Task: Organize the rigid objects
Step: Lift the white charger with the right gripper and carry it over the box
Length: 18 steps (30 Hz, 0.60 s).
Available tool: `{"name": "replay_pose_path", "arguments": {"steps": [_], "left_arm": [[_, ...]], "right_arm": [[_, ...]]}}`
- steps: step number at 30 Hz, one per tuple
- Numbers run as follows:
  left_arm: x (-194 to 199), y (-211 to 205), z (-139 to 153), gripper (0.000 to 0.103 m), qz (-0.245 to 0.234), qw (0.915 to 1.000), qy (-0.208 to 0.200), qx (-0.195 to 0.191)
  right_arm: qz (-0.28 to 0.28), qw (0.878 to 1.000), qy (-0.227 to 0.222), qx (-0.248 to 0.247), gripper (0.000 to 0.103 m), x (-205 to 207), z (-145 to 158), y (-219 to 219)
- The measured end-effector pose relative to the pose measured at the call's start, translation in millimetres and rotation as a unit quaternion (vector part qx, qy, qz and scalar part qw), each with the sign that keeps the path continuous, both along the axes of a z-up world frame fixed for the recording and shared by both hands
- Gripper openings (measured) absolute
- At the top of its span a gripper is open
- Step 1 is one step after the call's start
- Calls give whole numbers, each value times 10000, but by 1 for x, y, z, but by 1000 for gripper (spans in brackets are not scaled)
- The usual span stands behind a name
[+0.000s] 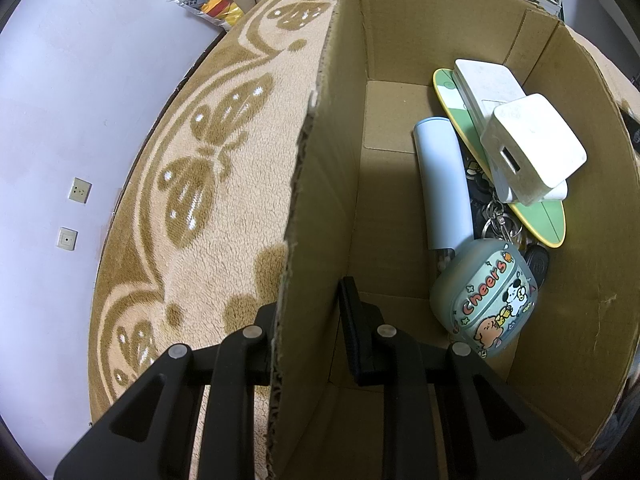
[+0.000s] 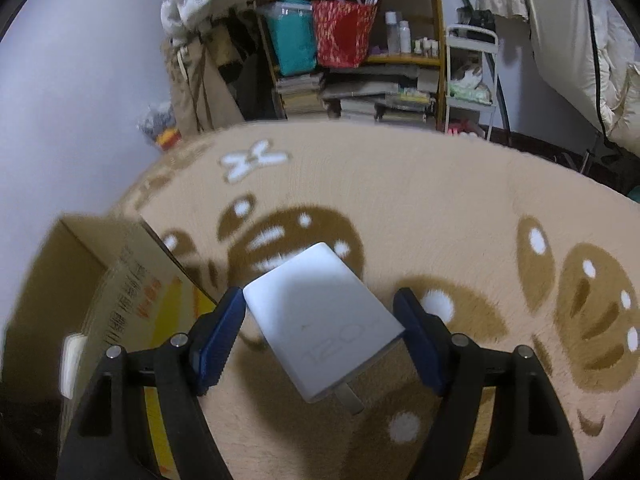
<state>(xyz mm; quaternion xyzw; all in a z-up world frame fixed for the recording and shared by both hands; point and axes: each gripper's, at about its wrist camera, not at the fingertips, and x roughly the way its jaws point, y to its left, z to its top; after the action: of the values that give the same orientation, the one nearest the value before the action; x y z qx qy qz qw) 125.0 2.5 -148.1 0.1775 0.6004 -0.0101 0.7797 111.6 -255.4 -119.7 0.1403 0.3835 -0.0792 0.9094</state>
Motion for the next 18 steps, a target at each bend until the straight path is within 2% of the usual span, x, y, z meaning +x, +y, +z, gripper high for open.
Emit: {"name": "replay_pose_path", "arguments": {"steps": [8, 18], "left_arm": [[0, 0, 0, 21, -7, 10000, -6, 10], [-1, 0, 0, 22, -6, 10000, -2, -3]], "right_arm": [[399, 9969, -674, 65, 81, -9, 46, 28], [1215, 9868, -971, -454, 81, -16, 63, 95]]}}
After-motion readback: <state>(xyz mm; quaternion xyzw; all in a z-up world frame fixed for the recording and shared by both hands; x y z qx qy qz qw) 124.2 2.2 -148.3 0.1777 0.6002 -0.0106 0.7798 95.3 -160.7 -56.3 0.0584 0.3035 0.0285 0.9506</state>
